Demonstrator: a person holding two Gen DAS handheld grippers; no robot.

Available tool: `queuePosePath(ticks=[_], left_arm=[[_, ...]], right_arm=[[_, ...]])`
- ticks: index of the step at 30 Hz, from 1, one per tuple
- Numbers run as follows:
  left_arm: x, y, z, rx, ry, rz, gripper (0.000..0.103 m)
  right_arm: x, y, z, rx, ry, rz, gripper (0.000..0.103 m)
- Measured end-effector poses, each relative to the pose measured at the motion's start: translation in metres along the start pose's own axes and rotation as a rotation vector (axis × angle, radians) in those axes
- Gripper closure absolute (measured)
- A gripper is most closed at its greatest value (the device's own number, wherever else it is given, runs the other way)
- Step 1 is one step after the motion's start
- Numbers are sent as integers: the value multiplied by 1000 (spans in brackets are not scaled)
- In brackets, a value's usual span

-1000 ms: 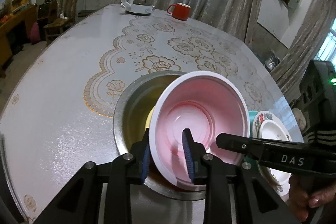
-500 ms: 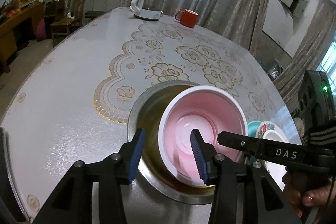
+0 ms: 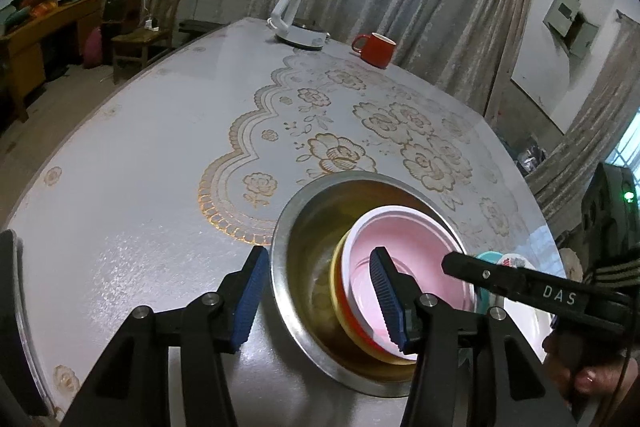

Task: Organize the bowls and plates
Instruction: 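Lower the pink-and-red bowl into the yellow bowl with both grippers, then grasp the steel bowl rim with both grippers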

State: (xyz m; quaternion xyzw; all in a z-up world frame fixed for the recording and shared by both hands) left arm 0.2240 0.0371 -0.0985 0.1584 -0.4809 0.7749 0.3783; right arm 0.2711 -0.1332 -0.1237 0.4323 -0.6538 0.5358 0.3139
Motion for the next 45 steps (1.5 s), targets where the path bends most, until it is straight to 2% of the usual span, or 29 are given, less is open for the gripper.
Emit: queuePosePath(ticks=[6, 10, 16, 19, 22, 27, 32, 36, 38, 41, 45], left_arm=[[3, 0, -4, 1, -17, 10, 47], [3, 1, -12, 23, -28, 11, 46], [5, 5, -17, 21, -44, -2, 46], [8, 4, -20, 27, -51, -1, 45], [11, 3, -22, 32, -49, 3, 45], [17, 4, -26, 33, -48, 3, 44], [20, 9, -31, 45, -45, -9, 44], [19, 18, -29, 35, -37, -30, 45], [16, 22, -28, 21, -38, -50, 46], [13, 27, -26, 17, -15, -71, 54], [10, 27, -26, 30, 12, -74, 56]], right_arm=[[6, -3, 1, -2, -25, 24, 76], [12, 1, 1, 17, -31, 7, 74], [2, 8, -11, 94, 34, -45, 69], [0, 6, -18, 131, 78, -22, 66], [-5, -2, -27, 140, 63, -5, 66], [6, -10, -22, 94, 11, 37, 66], [23, -18, 0, 34, 35, 98, 66], [22, -21, 16, 11, 73, 93, 66], [16, -20, 20, 10, 83, 78, 66], [6, -16, 21, 30, 97, 54, 68], [-5, -14, 18, 62, 95, 38, 77]])
Point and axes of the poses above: each gripper's, at about its wrist camera, not at the fingertips, and x roughly against the way its jaws point, z to its right, y to its underside, the point moved 7 cm from there along -x, roughly the way its jaws point, and after that the axes turned 14 degrees about y, right-handed, at the moved point
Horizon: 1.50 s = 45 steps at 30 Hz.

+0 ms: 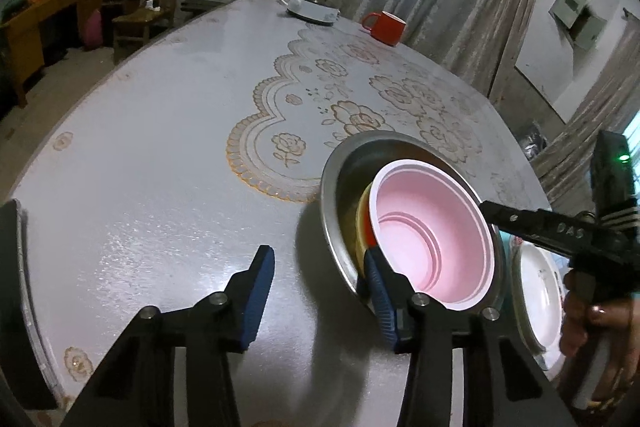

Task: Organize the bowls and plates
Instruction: 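Grasp the steel bowl rim with both grippers, then lift the nested bowls with both grippers and carry them over the plate stack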

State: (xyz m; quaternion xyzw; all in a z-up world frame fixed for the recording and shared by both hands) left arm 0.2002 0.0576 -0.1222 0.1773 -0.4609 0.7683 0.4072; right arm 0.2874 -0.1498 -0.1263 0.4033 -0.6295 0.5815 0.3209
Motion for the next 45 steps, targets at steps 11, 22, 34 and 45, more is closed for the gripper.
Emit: queuePosePath(ticks=[11, 22, 34, 45], left_arm=[[-10, -2, -1, -1, 38, -21, 56], [-13, -9, -5, -22, 79, -17, 56], [-16, -9, 6, -47, 184, 9, 81], [-16, -7, 12, -93, 184, 29, 81]], right_arm=[[-24, 7, -8, 29, 6, -58, 83], [-30, -1, -16, 116, 22, -50, 84], [-36, -2, -15, 97, -72, -84, 90], [-29, 1, -8, 56, -88, -70, 91]])
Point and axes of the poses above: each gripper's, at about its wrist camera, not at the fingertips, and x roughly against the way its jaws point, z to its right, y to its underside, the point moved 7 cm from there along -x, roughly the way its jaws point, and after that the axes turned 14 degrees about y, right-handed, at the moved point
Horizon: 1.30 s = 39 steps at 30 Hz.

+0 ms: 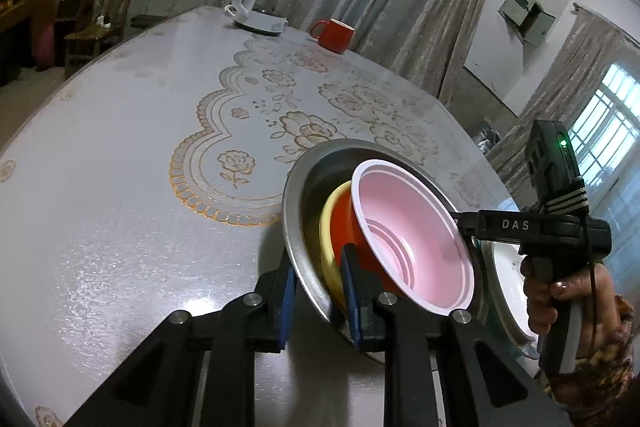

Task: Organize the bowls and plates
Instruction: 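Lift the nested bowls with both grippers and carry them over the plate stack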

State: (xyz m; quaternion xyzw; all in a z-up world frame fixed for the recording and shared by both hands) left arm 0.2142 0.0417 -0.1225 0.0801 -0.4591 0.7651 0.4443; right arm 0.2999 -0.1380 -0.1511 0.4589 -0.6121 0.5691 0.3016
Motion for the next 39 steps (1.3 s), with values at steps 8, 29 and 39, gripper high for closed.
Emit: queuePosePath(ticks=[8, 29, 39], left_arm=[[-2, -7, 15, -30, -4, 6, 81], [3, -15, 43, -65, -3, 39, 81], [-1, -9, 61, -88, 16, 34, 81]], right_arm=[[19, -1, 8, -14, 7, 38, 90], [58, -8, 19, -43, -3, 106, 90], [74, -2, 30, -57, 10, 129, 90]])
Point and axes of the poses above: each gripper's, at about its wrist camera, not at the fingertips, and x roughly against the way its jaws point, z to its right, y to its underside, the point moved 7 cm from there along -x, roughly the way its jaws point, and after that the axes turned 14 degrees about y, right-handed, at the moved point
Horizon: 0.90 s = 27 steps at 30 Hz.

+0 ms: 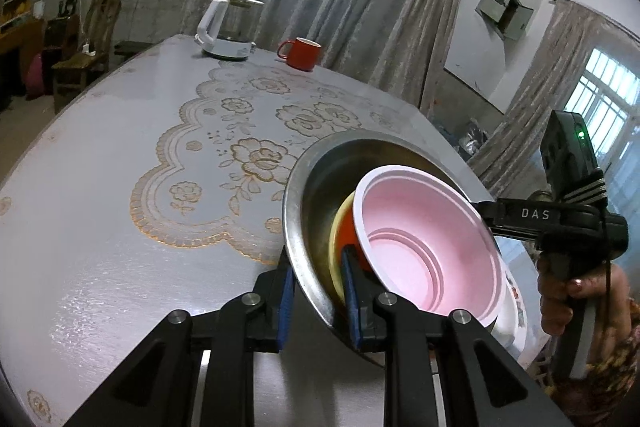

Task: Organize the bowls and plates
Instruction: 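Lift the nested bowls with both grippers and carry them over the plate stack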

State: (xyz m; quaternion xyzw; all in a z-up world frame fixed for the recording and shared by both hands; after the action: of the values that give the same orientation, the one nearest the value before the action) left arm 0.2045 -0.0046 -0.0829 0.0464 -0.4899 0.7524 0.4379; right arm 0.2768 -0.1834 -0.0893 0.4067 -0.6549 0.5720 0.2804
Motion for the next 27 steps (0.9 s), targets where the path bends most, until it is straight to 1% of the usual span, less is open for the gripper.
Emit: queuePosePath(ticks=[3, 7, 13, 16, 20, 25, 27], left_arm=[[-2, 1, 10, -12, 20, -2, 81], [-9, 0, 33, -41, 62, -13, 81], [-30, 4, 72, -91, 137, -55, 81], [-41, 8, 89, -111, 161, -80, 81], [-61, 20, 108, -143, 171, -131, 81], [-82, 34, 120, -155, 176, -177, 81], [-89, 38, 123, -158, 172, -195, 80]], right_arm=[[8, 4, 7, -13, 2, 9, 90], [26, 13, 27, -62, -13, 18, 90], [58, 25, 67, -124, 36, 65, 90], [70, 32, 88, -158, 57, 83, 90], [73, 47, 117, -212, 81, 71, 90], [63, 68, 147, -290, 97, 36, 90], [60, 72, 155, -303, 105, 36, 90]])
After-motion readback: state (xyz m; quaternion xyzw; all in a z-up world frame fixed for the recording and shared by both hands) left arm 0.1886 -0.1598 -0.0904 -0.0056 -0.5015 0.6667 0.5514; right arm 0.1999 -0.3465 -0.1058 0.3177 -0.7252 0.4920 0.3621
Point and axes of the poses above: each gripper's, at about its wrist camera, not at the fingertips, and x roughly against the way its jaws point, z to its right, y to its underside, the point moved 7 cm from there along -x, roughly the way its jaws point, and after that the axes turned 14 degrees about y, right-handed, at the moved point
